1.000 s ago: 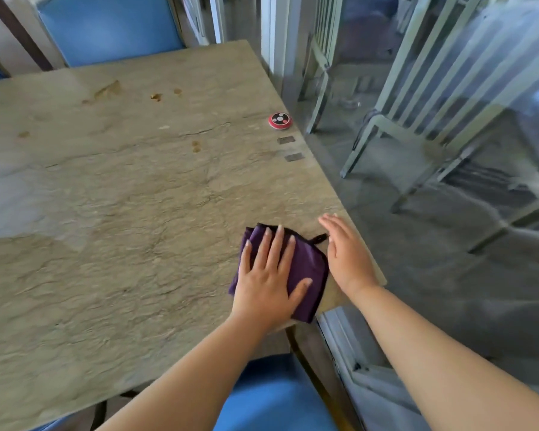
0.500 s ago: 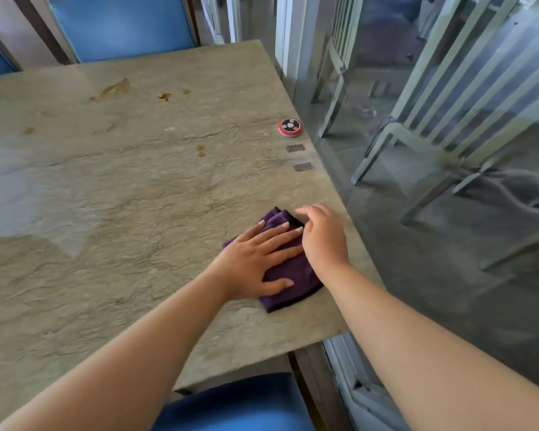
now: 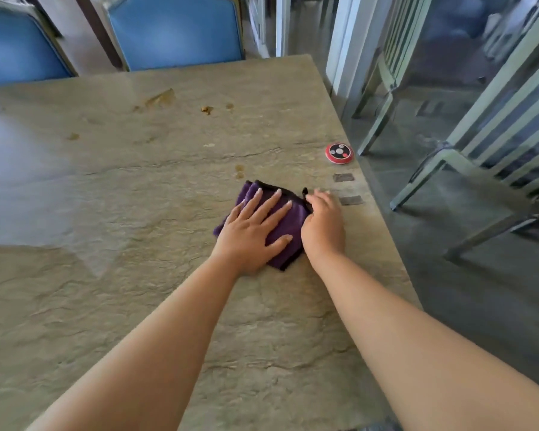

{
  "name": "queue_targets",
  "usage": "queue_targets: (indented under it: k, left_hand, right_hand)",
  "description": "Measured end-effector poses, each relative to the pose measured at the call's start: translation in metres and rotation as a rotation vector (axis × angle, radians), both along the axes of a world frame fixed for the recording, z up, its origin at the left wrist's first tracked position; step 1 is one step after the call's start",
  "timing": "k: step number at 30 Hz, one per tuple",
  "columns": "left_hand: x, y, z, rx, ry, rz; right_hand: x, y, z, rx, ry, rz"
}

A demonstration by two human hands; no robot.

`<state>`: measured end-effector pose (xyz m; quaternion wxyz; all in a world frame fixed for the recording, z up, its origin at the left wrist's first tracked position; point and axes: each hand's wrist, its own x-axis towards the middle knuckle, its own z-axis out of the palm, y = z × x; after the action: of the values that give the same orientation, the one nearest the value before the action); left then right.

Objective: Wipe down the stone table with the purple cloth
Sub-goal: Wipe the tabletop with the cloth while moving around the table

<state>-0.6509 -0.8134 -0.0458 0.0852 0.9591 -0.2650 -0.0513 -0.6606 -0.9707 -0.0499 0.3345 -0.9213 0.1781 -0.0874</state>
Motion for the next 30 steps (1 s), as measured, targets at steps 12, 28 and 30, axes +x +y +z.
queue_targets:
  k: [12,28,30]
  left_hand:
    - [0.076,0.035,0.000,0.012,0.112,0.698]
    - [0.001,0.198,-0.003,0.094,0.108,0.894]
    - [-0.010,0.182,-0.001,0.054,0.116,0.901]
  right_hand:
    - [0.019,0.041,-0.019,-0.382,-0.008,-0.162]
    - [-0.072,0.154,-0.001,-0.174,0.050,0.410]
    - [-0.080,0.168,-0.004,-0.247,0.039,0.411]
